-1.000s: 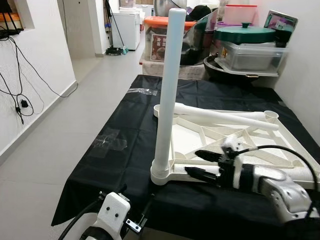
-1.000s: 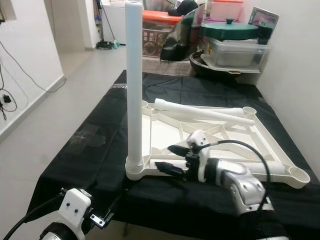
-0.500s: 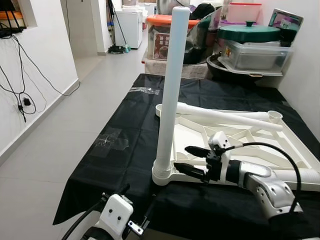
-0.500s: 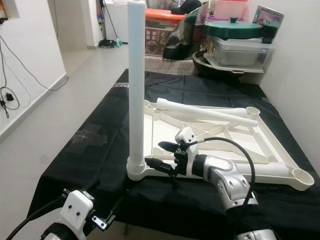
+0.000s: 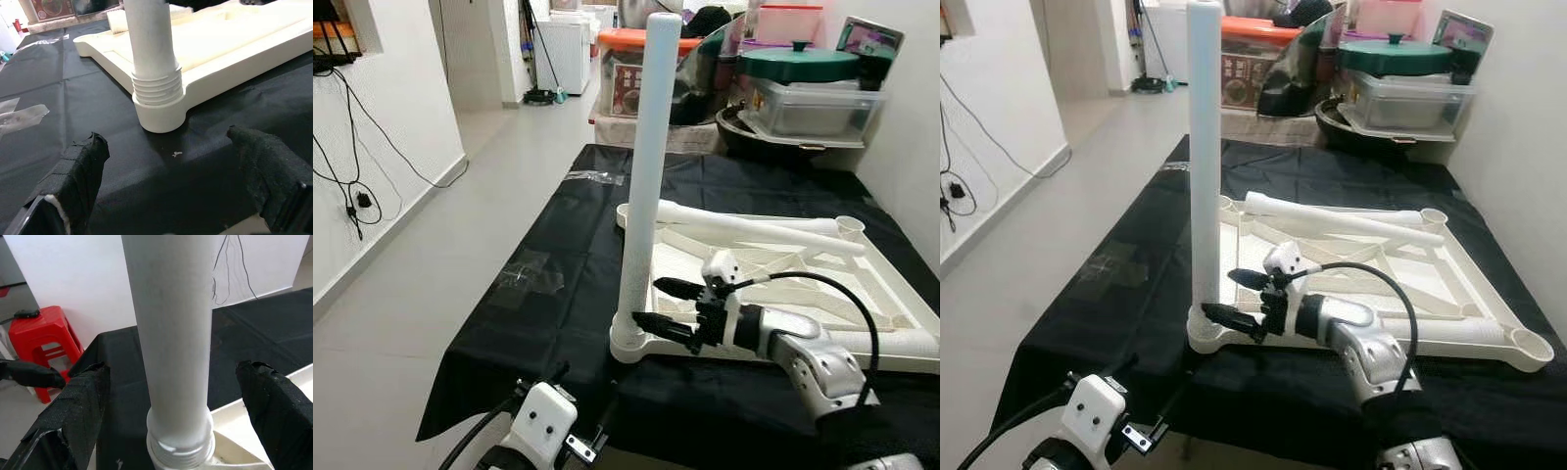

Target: Building children table

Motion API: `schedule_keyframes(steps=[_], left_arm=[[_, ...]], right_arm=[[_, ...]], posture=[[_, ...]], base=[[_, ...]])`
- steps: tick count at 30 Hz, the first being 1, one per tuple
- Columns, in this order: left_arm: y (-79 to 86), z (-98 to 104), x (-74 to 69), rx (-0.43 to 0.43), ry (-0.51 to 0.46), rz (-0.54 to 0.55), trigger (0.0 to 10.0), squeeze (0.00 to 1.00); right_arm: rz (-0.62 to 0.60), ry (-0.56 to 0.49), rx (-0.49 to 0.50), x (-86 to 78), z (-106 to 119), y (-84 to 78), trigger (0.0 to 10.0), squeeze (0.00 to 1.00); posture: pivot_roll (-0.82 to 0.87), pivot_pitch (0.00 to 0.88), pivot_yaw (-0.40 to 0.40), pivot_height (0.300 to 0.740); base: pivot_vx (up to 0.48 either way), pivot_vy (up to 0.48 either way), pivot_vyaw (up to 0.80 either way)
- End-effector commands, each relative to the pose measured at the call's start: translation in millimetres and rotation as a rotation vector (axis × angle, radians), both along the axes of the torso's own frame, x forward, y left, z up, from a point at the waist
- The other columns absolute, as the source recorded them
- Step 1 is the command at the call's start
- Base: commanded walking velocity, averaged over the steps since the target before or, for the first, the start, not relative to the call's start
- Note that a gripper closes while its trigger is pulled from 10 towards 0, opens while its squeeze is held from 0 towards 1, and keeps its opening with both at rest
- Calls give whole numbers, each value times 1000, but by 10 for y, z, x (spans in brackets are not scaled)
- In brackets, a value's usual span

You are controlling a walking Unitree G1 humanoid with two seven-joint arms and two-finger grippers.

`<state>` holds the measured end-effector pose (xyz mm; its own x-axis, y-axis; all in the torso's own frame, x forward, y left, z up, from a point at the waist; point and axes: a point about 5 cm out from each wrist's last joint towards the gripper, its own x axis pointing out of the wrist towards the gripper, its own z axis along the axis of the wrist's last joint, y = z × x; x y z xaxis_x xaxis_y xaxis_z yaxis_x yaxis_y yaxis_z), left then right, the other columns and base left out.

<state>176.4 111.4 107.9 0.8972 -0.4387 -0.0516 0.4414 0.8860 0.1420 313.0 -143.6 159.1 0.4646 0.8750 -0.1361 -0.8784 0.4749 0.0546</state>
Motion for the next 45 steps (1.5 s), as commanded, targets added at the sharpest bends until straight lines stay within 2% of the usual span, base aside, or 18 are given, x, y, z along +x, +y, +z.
schedule_keyframes(steps=[1,16,27,31,45], left_arm=[[0,-24,-9,15,4,-5,10000,0],[-25,-11,-27,13,-1,-5,10000,0],[-36,-9,-38,12,2,-6,10000,0],[-31,-8,-37,13,0,-3,10000,0],[-30,-6,-41,13,0,-1,10000,0]], right_arm=[[2,-14,-13,22,1,23,10000,0],[7,-46,4,171,52,196,10000,0],[43,-57,15,196,70,311,10000,0],[74,-59,35,202,87,401,10000,0],[89,-76,51,232,116,507,10000,0]], posture=[[106,0,-71,740],[110,0,-80,740],[110,0,-84,740],[113,3,-85,740],[113,4,-87,740]], base=[[0,0,0],[0,0,0],[0,0,0],[0,0,0],[0,0,0]])
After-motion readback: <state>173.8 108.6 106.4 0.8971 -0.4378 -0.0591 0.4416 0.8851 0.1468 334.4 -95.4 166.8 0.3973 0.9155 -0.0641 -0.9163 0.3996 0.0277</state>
